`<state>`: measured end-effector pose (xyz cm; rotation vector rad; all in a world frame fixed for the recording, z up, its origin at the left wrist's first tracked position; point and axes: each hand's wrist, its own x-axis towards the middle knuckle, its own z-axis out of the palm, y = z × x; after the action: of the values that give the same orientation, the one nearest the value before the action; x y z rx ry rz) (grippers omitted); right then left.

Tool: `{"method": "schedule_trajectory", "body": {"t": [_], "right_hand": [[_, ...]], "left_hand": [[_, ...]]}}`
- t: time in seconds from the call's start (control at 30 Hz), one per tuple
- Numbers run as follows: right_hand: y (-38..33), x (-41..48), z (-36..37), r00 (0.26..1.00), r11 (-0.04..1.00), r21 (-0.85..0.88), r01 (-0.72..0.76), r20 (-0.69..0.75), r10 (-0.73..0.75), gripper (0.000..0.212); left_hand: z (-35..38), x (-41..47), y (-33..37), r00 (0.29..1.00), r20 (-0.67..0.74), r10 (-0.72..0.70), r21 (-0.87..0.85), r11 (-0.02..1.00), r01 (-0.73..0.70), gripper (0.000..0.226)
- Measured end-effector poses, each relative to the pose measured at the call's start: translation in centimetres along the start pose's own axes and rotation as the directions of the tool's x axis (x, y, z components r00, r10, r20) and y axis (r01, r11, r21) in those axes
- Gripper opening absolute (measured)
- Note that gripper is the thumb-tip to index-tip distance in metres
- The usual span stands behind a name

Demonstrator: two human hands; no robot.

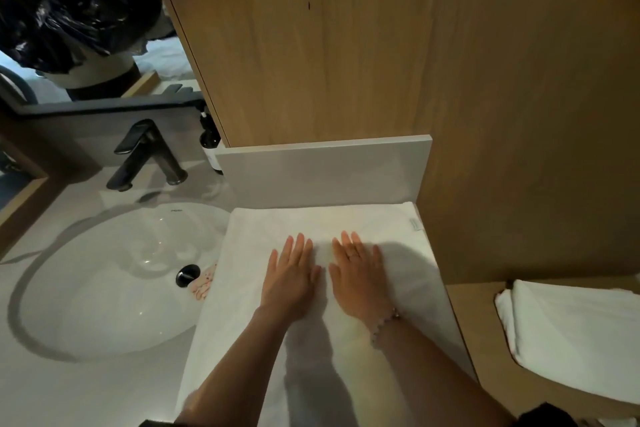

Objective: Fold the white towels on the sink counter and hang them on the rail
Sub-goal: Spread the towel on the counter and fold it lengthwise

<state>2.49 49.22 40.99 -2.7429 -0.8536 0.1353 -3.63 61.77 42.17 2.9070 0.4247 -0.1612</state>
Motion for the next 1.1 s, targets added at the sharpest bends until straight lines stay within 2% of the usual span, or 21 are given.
{"method": "schedule_trajectory", "body": {"t": [0.1,0.17,0.27,0.3,0.33,0.4,0.47,0.57,0.6,0.7,0.73,0.8,0.9,0.97,1.03,1.1], "right_hand": [[2.4,0.3,-0.1,0.997,1.0,-0.021,0.011,0.077,-0.01,0.08],[5.3,0.0,-0.3,0.996,0.997,-0.027,-0.071,0.057,0.072,0.093],[7.9,-0.5,-1.4,0.978,0.977,-0.052,-0.209,-0.016,0.208,0.09],[7.8,-0.4,-1.6,0.973,0.971,-0.075,-0.226,-0.056,0.222,0.086],[7.1,0.0,-1.7,0.969,0.965,-0.116,-0.233,-0.105,0.222,0.081],[5.2,1.4,-1.4,0.973,0.981,-0.1,-0.167,-0.18,0.147,0.066],[3.1,2.7,-1.1,0.99,0.997,-0.067,-0.039,-0.136,0.03,0.06],[2.9,3.8,-0.8,0.999,0.999,-0.007,-0.033,-0.026,0.033,0.084],[3.9,4.1,-0.8,0.998,0.998,0.02,-0.06,0.01,0.06,0.092],[7.3,3.6,-1.1,0.991,0.991,-0.023,-0.134,-0.022,0.133,0.104],[8.0,3.5,-1.3,0.987,0.987,-0.025,-0.159,-0.035,0.158,0.106],[8.2,3.2,-1.5,0.976,0.979,-0.007,-0.206,-0.08,0.205,0.106],[7.6,3.3,-1.3,0.946,0.957,0.04,-0.287,-0.147,0.289,0.097],[7.1,3.4,-1.9,0.942,0.951,0.063,-0.303,-0.129,0.309,0.095],[5.6,2.7,-2.8,0.946,0.956,0.033,-0.291,-0.14,0.293,0.085],[2.8,0.4,-2.5,0.961,0.979,0.019,-0.201,-0.191,0.201,0.067]], "left_hand": [[0.8,-0.3,-1.7,0.996,0.014,-0.086,-0.01,0.996,0.086,0.069],[0.8,-0.6,-3.5,0.984,0.012,-0.179,-0.008,0.984,0.179,0.068],[-0.5,-0.5,-5.7,0.924,0.036,-0.38,-0.027,0.924,0.381,0.063],[-0.7,-0.1,-6.0,0.912,0.006,-0.409,0.002,0.912,0.409,0.063],[-0.9,0.3,-5.8,0.918,-0.046,-0.395,0.029,0.918,0.396,0.064],[-1.0,1.7,-4.1,0.958,-0.138,-0.252,-0.018,0.968,0.252,0.081],[-0.7,3.4,-1.6,0.994,-0.09,-0.059,-0.038,0.998,0.056,0.096],[0.3,4.9,0.3,0.997,0.019,0.077,-0.026,0.997,-0.076,0.082],[0.6,5.1,0.1,0.997,0.023,0.077,-0.018,0.997,-0.076,0.084],[0.6,4.9,-1.6,0.999,-0.031,-0.016,-0.017,1.0,0.016,0.123],[0.4,4.8,-2.2,0.997,-0.045,-0.057,-0.02,0.998,0.056,0.126],[0.0,4.6,-2.9,0.992,-0.049,-0.115,-0.025,0.993,0.113,0.121],[-0.5,4.1,-3.7,0.983,-0.026,-0.182,-0.008,0.983,0.182,0.129],[-0.9,3.5,-3.6,0.976,-0.024,-0.215,-0.016,0.976,0.215,0.117],[-1.3,1.7,-2.7,0.98,-0.038,-0.197,-0.043,0.98,0.196,0.11],[-0.6,-1.4,-1.2,0.989,-0.051,-0.136,-0.022,0.991,0.135,0.103]]}}
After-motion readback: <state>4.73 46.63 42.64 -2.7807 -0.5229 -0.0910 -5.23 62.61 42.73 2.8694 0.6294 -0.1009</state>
